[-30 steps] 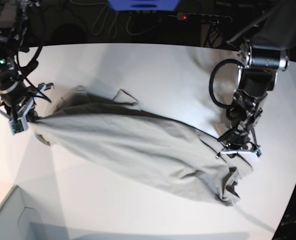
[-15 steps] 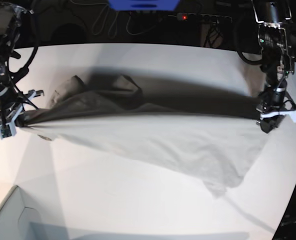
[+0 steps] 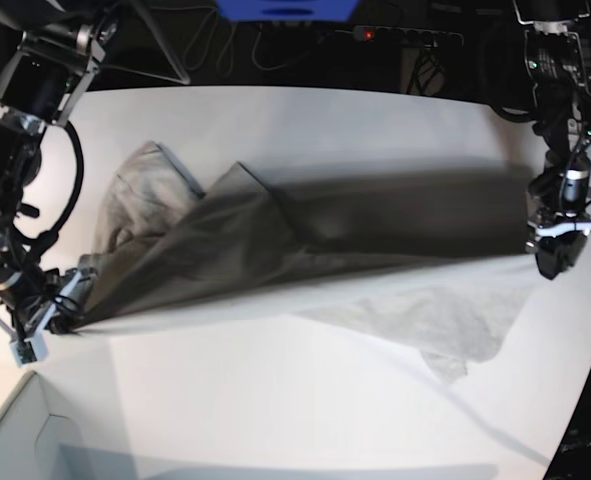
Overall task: Layout the t-shirt on the table in an organized manner, then fold the t-shirt properly
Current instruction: 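Lower the stretched shirt onto the table and release both grippers, then grasp the shirt with the right gripper and pull it toward the table edge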
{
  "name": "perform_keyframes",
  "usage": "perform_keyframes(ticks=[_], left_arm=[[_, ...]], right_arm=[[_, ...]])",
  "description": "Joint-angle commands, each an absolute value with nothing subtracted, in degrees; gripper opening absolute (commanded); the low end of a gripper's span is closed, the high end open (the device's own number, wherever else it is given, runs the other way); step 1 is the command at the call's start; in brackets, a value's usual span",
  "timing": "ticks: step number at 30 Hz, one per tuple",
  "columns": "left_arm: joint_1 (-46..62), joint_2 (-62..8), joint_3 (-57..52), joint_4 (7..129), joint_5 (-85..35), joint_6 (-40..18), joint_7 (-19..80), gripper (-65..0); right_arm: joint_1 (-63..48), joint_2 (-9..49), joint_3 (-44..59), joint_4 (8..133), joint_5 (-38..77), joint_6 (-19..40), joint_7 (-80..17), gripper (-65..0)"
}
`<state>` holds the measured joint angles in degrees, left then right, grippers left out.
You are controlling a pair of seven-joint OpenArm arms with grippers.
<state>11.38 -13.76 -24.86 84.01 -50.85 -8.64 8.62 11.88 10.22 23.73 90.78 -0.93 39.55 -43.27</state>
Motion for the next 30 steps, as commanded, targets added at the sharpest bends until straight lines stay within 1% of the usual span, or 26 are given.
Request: perform_keyframes(ticks=[1, 2, 6, 7, 8, 11, 14, 17, 22, 26, 30], left_arm=[[10.86, -14.64, -25.19, 85.05, -51.21, -8.92, 6.99, -64.7], [10.86, -14.64, -25.19, 85.05, -51.21, -8.92, 6.99, -64.7], [10.95, -14.64, -25.19, 84.97, -50.95, -8.92, 6.99, -64.7], [10.95, -14.64, -25.19, 84.97, -50.86, -8.92, 6.99, -64.7], [10.95, -14.64, -25.10, 84.88, -50.86, -8.92, 6.99, -64.7], [10.95, -14.73, -25.10, 84.53, -50.86, -8.92, 6.99, -64.7], [10.86, -14.73, -25.10, 84.35, -50.86, -8.92, 6.99, -64.7], [10.86, -14.73, -25.10, 84.26, -50.86, -8.92, 6.99, -64.7], [10.77, -14.73, -25.10, 84.26, -50.86, -8.92, 6.99, -64.7], [10.77, -14.81, -23.87, 84.18, -50.86, -8.92, 6.99, -64.7], [10.77, -14.81, -23.43, 84.18, -50.86, -8.92, 6.99, -64.7]], right_arm=[[13.49, 11.47, 22.81, 89.98, -0.75, 40.00, -42.42, -61.1], [13.85, 11.82, 21.32, 88.40, -0.75, 40.00, -42.42, -57.7], [12.00, 13.32, 18.42, 86.64, -0.57, 40.00, -42.86, -38.8], [10.77, 13.23, 18.51, 88.13, -0.57, 40.00, -42.42, -35.2], [9.19, 12.70, 18.51, 90.15, -0.48, 40.00, -42.33, -33.4], [4.79, 9.89, 20.88, 98.07, -0.48, 40.00, -42.77, -33.0], [-1.27, 3.30, 22.73, 106.33, -0.57, 40.00, -42.86, -33.0], [-7.25, -1.98, 20.53, 109.76, -0.57, 40.00, -42.77, -33.0], [-11.47, -6.64, 15.69, 106.07, -0.66, 40.00, -42.68, -33.0], [-11.91, -8.75, 15.60, 100.53, -0.57, 40.00, -42.77, -32.5], [-10.42, -8.92, 15.52, 93.67, -0.57, 40.00, -42.59, -32.5]])
